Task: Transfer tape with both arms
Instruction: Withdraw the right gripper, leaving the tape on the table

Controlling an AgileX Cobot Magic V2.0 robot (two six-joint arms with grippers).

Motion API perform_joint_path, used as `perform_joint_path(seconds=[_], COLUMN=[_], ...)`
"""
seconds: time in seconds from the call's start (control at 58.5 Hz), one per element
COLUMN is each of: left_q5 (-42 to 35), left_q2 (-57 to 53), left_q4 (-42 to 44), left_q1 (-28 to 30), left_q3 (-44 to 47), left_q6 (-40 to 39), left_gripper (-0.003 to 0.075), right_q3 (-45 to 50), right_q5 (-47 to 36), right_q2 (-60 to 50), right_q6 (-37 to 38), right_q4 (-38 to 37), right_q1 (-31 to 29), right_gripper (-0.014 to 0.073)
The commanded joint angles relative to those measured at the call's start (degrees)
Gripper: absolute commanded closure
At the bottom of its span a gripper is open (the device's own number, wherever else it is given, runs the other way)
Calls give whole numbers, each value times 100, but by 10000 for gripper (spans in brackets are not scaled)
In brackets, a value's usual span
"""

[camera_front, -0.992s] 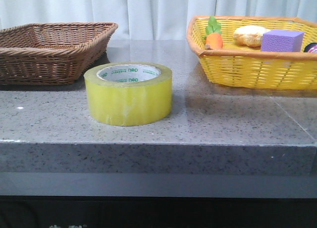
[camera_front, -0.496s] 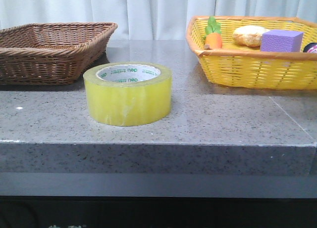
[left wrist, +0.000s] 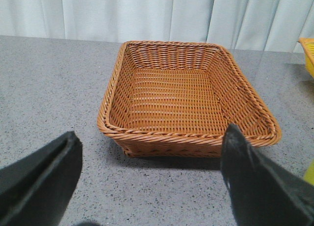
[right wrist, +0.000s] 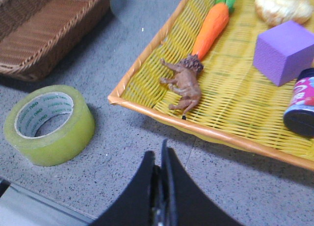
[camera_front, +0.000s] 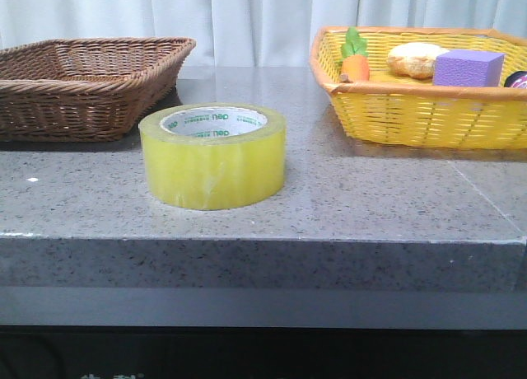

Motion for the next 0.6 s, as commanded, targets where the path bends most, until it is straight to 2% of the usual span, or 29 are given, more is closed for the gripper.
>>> perform_joint_path(seconds=[0.0, 0.171, 0.428, 0.582], left_q5=[-441, -441, -411, 576], left_q2=[56, 56, 56, 574], left_q4=[-14, -14, -130, -204], left_q1=[5, 5, -28, -323], left_q3=[-201, -201, -201, -711], left_q6=[-62, -62, -62, 10], left_gripper=[157, 157, 157, 157], right_q3=[254, 730, 759, 759], right_q5=[-777, -994, -981, -981], right_q2=[-481, -1020, -1010, -1010], right_q6=[-26, -26, -26, -26], right_q4=[132, 132, 127, 127], right_q1=[-47, -47, -47, -47], right_gripper=[683, 683, 683, 683])
